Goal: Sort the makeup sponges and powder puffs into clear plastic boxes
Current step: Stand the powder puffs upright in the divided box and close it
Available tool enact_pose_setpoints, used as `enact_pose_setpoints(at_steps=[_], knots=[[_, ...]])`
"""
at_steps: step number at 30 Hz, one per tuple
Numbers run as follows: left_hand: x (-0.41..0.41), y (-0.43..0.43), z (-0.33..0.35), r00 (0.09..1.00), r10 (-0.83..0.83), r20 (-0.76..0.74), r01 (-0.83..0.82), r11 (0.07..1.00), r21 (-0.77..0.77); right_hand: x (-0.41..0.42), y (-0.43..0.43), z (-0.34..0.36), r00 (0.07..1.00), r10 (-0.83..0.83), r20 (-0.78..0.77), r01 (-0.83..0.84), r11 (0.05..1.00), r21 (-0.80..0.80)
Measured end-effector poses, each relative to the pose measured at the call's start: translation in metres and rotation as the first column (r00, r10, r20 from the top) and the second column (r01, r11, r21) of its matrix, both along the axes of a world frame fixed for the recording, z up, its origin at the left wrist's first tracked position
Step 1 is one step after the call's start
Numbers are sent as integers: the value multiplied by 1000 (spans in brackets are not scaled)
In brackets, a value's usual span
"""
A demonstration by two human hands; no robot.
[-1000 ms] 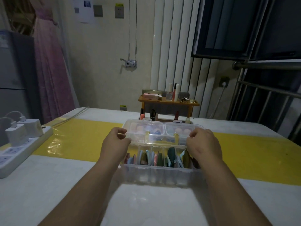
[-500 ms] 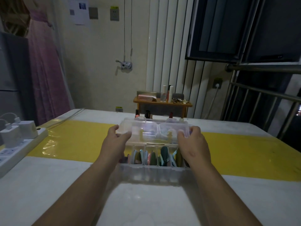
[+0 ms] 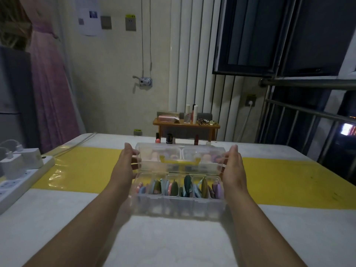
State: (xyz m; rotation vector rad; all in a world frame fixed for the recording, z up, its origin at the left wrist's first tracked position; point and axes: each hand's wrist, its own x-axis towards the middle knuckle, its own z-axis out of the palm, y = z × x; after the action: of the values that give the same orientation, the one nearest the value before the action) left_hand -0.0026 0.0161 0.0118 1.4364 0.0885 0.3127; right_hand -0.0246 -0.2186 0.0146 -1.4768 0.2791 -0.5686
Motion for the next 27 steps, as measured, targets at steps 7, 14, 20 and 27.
enact_pose_setpoints(at_steps=[7, 14, 20, 27], knots=[[-13, 3, -1, 990, -62, -126, 65, 998, 20, -10, -13, -8, 998, 66, -6, -66, 992, -112], [-25, 1, -25, 991, -43, -123, 56, 993, 106, -27, -9, -28, 996, 89, -27, -93, 974, -209], [-37, 1, -31, 995, -46, -83, 53, 995, 81, -28, -6, -40, 995, 95, -34, -100, 953, -284], [-52, -3, -27, 997, -72, -40, 74, 995, 61, -32, -6, -41, 996, 72, -46, -85, 875, -477]])
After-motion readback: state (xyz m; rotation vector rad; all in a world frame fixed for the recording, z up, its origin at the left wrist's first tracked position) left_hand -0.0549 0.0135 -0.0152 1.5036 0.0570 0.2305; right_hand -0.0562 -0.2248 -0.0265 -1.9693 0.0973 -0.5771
